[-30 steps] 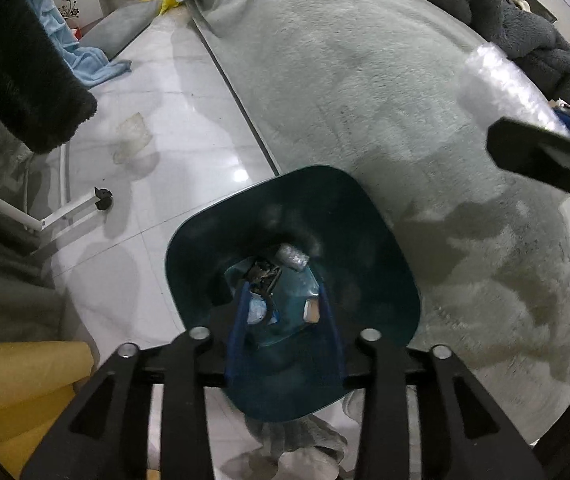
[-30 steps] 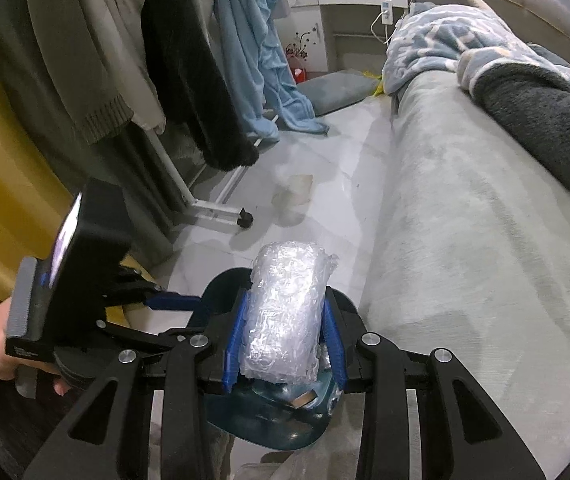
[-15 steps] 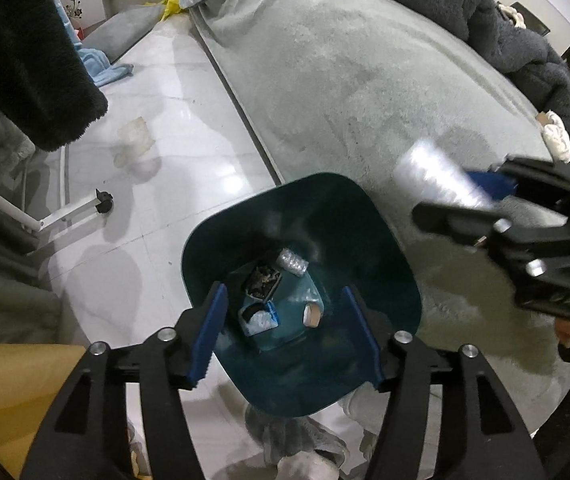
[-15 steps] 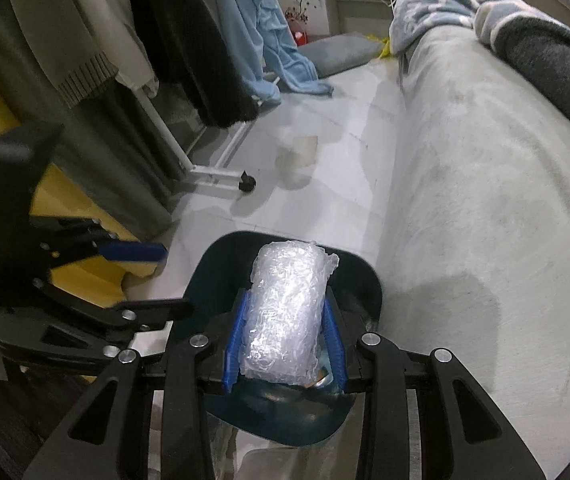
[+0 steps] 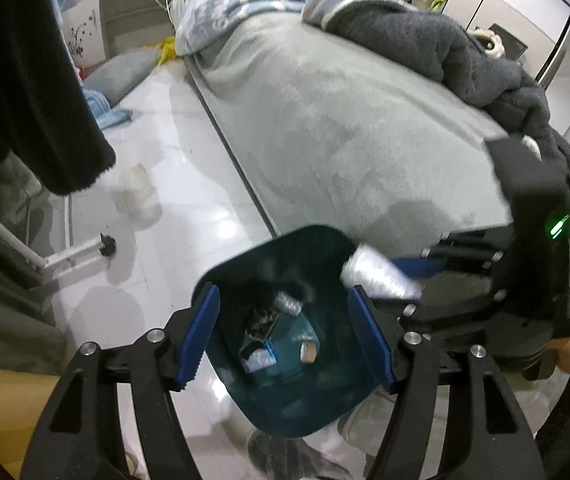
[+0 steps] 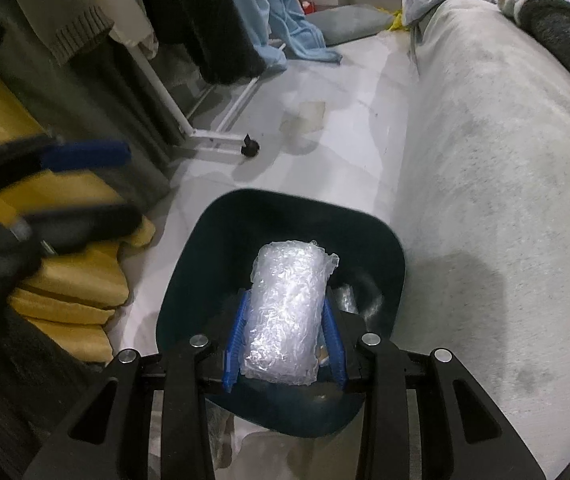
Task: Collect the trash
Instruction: 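Open both tools above the teal bin to drop the items, then move both tools back over the bed toward the remaining items, then grasp the white cloth bundle with right tool while left grasps black rubber tire, then carry the white cloth and black tire over the teal bin with both tools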
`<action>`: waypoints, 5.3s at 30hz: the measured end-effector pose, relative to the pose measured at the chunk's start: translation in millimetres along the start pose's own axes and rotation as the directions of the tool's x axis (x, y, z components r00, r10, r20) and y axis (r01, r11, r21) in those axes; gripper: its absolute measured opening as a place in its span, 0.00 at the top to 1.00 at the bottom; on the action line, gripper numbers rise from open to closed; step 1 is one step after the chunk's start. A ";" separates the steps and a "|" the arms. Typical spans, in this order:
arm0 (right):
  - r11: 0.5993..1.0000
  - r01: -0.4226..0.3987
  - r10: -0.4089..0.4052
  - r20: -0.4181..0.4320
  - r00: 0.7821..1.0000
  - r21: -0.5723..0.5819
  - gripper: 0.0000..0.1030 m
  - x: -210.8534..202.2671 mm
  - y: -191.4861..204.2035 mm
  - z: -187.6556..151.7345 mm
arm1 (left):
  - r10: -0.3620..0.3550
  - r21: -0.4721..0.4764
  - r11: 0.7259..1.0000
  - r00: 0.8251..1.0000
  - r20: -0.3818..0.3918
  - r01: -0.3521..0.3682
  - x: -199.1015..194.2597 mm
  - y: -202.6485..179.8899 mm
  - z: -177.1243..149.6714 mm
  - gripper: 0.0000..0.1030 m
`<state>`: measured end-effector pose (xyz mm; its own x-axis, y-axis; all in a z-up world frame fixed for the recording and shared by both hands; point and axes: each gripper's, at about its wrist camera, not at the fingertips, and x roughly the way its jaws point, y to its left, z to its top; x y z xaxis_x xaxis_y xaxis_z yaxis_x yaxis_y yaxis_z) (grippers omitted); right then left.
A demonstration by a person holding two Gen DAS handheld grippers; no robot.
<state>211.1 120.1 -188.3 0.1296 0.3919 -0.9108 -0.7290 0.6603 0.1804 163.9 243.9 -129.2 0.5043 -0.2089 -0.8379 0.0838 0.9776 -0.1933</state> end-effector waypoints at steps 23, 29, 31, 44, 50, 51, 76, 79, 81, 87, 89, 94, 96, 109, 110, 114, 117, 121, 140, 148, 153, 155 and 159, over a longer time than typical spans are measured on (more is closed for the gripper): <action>1.000 0.025 -0.023 0.126 0.992 -0.011 0.32 -68.6 -2.9 4.7 | 0.011 0.020 1.000 0.959 0.282 -0.017 -57.4 -30.6 46.6 0.37; 0.998 0.056 -0.057 0.196 0.979 0.011 0.30 -102.4 -25.7 -1.3 | -0.003 0.063 0.998 0.950 0.312 -0.017 -62.7 -59.7 60.1 0.37; 0.997 0.071 -0.074 0.216 0.974 0.020 0.29 -112.8 -32.7 -4.0 | -0.010 0.080 0.997 0.948 0.319 -0.017 -61.9 -71.3 64.4 0.37; 0.978 0.157 -0.195 0.335 0.922 0.138 0.23 -189.4 -103.1 -33.4 | -0.064 0.117 0.993 0.946 0.317 0.028 -47.5 -123.5 82.7 0.37; 0.965 0.175 -0.235 0.345 0.909 0.195 0.21 -201.7 -124.8 -52.8 | -0.091 0.144 0.988 0.948 0.304 0.048 -38.6 -148.6 87.6 0.37; 0.963 0.177 -0.239 0.346 0.907 0.201 0.21 -203.5 -128.3 -55.3 | -0.093 0.148 0.988 0.949 0.303 0.050 -37.1 -152.0 88.2 0.37; 0.902 0.208 -0.335 0.307 0.891 0.379 0.17 -218.7 -243.9 -112.1 | -0.177 0.234 0.964 0.963 0.203 0.128 20.4 -246.6 95.2 0.34; 0.895 0.212 -0.342 0.299 0.891 0.392 0.17 -217.3 -254.3 -118.9 | -0.197 0.239 0.959 0.962 0.189 0.150 26.2 -256.9 95.6 0.32; 0.890 0.212 -0.346 0.296 0.890 0.404 0.17 -217.1 -260.0 -123.3 | -0.212 0.246 0.955 0.960 0.182 0.164 29.5 -264.2 95.5 0.31; 0.880 0.204 -0.352 0.302 0.886 0.428 0.17 -223.3 -272.7 -134.7 | -0.239 0.275 0.943 0.957 0.163 0.188 38.4 -283.4 92.8 0.29; 0.874 0.213 -0.363 0.296 0.883 0.436 0.29 -223.6 -278.1 -137.8 | -0.245 0.284 0.939 0.957 0.156 0.194 41.5 -289.4 92.3 0.29; 0.848 0.247 -0.398 0.256 0.881 0.470 0.46 -218.8 -300.2 -150.0 | -0.264 0.299 0.930 0.954 0.140 0.214 48.6 -302.4 91.8 0.27; 0.840 0.250 -0.405 0.250 0.880 0.481 0.53 -218.9 -306.0 -153.8 | -0.269 0.300 0.928 0.954 0.133 0.220 50.5 -306.1 91.3 0.26; 0.845 0.209 -0.404 0.331 0.853 0.493 0.63 -256.6 -294.7 -168.2 | -0.277 0.309 0.918 0.959 0.054 0.248 81.7 -345.7 78.9 0.22; 0.845 0.200 -0.401 0.341 0.851 0.496 0.63 -260.1 -295.3 -170.6 | -0.274 0.307 0.919 0.960 0.049 0.247 84.6 -347.8 77.4 0.22; 0.856 0.158 -0.371 0.372 0.851 0.492 0.64 -268.1 -291.7 -177.5 | -0.260 0.274 0.930 0.965 0.024 0.244 99.3 -356.4 73.4 0.22; 0.865 0.156 -0.362 0.378 0.852 0.477 0.64 -269.2 -287.8 -179.5 | -0.272 0.235 0.936 0.962 0.015 0.261 108.0 -358.2 72.4 0.23; 0.867 0.150 -0.358 0.382 0.852 0.475 0.64 -272.2 -290.8 -188.2 | -0.260 0.221 0.942 0.966 0.009 0.252 118.3 -367.3 70.6 0.23; 0.886 0.157 -0.335 0.371 0.866 0.436 0.64 -276.5 -286.1 -200.5 | -0.101 0.297 0.951 0.993 0.052 0.081 141.8 -398.1 70.8 0.53; 0.899 0.156 -0.325 0.385 0.864 0.410 0.64 -287.7 -271.8 -190.9 | -0.108 0.323 0.943 0.992 0.061 0.083 129.0 -388.3 70.9 0.56; 0.911 0.155 -0.314 0.400 0.861 0.382 0.64 -292.2 -257.8 -178.4 | -0.112 0.329 0.941 0.989 0.095 0.075 107.2 -374.1 70.0 0.56; 0.916 0.150 -0.306 0.406 0.861 0.372 0.64 -292.0 -252.0 -173.8 | -0.117 0.327 0.942 0.987 0.108 0.075 99.0 -367.9 70.0 0.56; 0.924 0.142 -0.291 0.412 0.864 0.356 0.64 -291.5 -243.6 -164.8 | -0.112 0.332 0.941 0.986 0.121 0.066 85.4 -355.2 71.8 0.56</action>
<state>240.2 -260.5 -27.9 0.6008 0.4101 -0.6862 -0.4160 0.8934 0.1698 238.9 -119.2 -95.4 0.5922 -0.3119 -0.7429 0.3973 0.9152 -0.0675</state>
